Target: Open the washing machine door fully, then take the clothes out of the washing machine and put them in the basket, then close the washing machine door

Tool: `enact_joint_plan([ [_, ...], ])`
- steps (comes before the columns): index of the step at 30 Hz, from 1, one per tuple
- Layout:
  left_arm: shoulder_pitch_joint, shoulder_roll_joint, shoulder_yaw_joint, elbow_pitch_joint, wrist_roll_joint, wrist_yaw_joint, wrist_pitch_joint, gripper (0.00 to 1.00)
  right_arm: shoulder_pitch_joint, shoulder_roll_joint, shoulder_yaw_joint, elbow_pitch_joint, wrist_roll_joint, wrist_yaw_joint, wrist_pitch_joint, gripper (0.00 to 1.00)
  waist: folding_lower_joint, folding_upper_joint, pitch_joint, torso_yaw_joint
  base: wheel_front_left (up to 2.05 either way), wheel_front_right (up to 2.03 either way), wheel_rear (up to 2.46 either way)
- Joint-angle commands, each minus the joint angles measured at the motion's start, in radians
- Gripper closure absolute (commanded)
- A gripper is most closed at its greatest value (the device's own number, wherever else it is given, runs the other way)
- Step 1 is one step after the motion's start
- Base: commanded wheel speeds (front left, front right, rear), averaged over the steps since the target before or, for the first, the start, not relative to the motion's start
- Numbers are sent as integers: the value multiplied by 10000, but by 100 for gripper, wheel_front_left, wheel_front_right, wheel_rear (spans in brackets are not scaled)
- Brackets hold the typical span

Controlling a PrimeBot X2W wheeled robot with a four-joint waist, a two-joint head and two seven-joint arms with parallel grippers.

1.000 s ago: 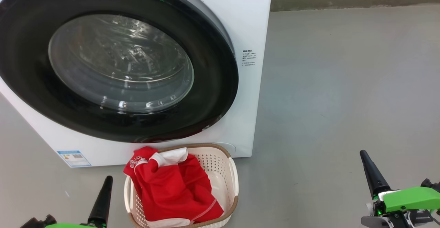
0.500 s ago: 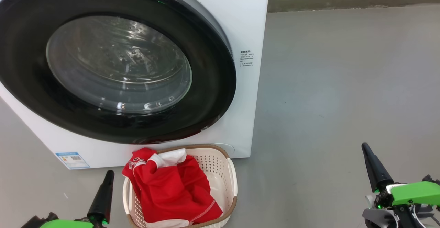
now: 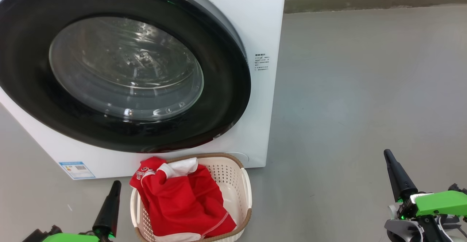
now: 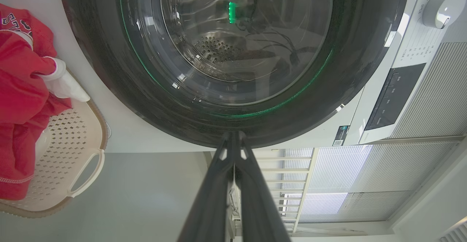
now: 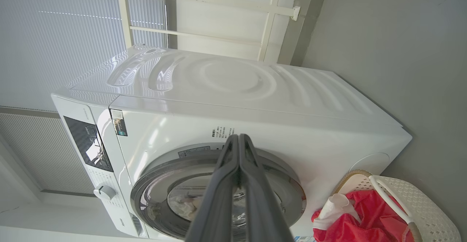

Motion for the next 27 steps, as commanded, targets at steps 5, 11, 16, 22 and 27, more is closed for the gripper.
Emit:
enact_joint_plan([
  [5, -411, 106, 363, -281, -68, 4, 60, 100, -423, -50, 140, -294, 69, 4, 44, 100, 0, -1, 0, 1, 0, 0, 0],
  [11, -411, 106, 363, -281, -68, 4, 59, 100, -424, -48, 135, -293, 65, 4, 47, 100, 0, -1, 0, 1, 0, 0, 0],
  [16, -411, 106, 363, -281, -68, 4, 59, 100, -424, -45, 132, -293, 63, 4, 50, 100, 0, -1, 0, 1, 0, 0, 0],
  [22, -411, 106, 362, -281, -69, 4, 59, 100, -424, -43, 128, -293, 60, 4, 53, 100, 0, -1, 0, 1, 0, 0, 0],
  [27, -411, 106, 362, -281, -69, 4, 59, 100, -424, -41, 126, -293, 57, 4, 55, 100, 0, -1, 0, 1, 0, 0, 0],
])
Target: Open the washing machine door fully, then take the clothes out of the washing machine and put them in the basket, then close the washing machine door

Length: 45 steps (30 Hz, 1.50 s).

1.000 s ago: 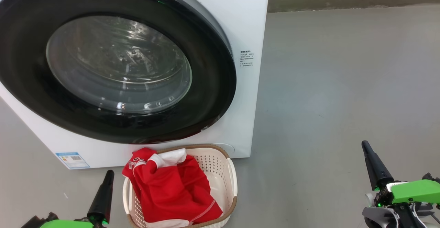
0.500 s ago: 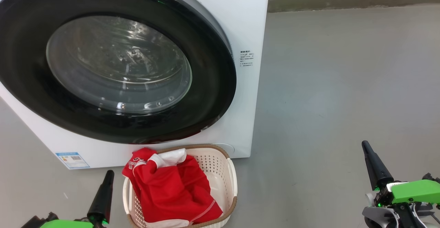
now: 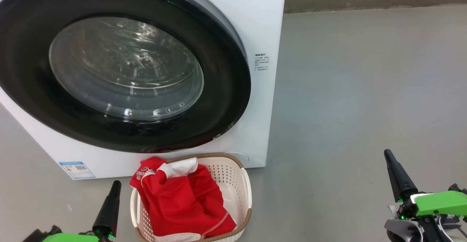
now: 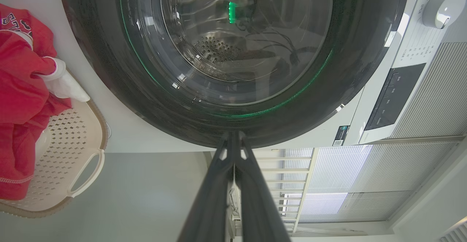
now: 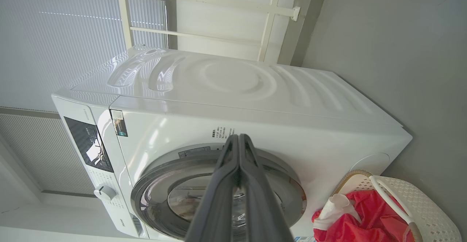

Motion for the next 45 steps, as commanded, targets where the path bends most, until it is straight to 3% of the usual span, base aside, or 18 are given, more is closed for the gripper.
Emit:
enact_joint_plan([
  [1, -410, 106, 360, -281, -69, 4, 59, 100, -425, -58, 146, -293, 57, 6, 55, 100, 0, -1, 0, 0, 0, 0, 0],
  [45, -410, 106, 358, -281, -70, 4, 57, 100, -426, -46, 129, -292, 43, 6, 69, 100, 0, -1, 0, 0, 0, 0, 0],
])
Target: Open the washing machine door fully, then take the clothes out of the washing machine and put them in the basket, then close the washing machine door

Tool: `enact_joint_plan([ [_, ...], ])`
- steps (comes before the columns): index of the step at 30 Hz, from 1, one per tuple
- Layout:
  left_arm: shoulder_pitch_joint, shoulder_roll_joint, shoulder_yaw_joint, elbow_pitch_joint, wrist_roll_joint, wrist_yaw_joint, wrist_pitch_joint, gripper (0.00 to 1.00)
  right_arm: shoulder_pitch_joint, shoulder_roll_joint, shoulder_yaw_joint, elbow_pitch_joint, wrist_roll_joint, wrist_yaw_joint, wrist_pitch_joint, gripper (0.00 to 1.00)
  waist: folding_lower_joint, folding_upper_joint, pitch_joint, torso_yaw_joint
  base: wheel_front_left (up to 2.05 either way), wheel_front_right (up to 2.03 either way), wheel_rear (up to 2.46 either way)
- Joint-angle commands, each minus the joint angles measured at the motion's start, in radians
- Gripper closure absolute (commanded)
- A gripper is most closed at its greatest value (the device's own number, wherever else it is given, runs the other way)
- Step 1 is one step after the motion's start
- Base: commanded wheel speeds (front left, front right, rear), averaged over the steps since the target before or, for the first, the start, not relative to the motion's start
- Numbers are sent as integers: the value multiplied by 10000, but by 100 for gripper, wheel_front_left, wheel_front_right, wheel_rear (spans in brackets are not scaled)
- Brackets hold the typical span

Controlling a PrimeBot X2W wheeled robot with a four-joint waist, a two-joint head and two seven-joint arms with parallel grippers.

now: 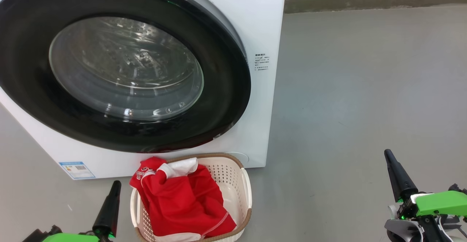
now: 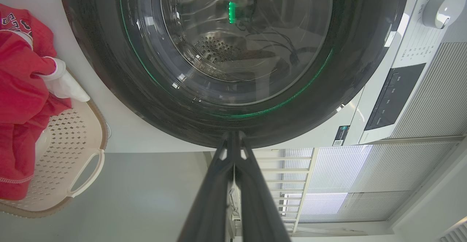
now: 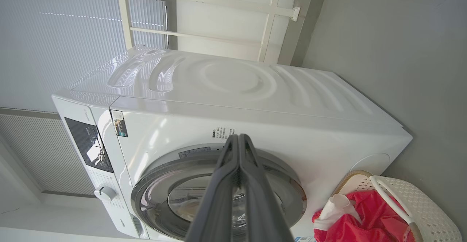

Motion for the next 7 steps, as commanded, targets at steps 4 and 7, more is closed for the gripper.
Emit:
enact_joint_plan([
  [4, -410, 108, 358, -281, -70, 4, 57, 100, -426, -57, 149, -292, 44, 6, 66, 100, 0, 0, 0, 0, 0, 0, 0],
  [7, -410, 108, 358, -281, -70, 4, 57, 100, -426, -57, 149, -292, 43, 6, 67, 100, 0, 0, 0, 0, 0, 0, 0],
])
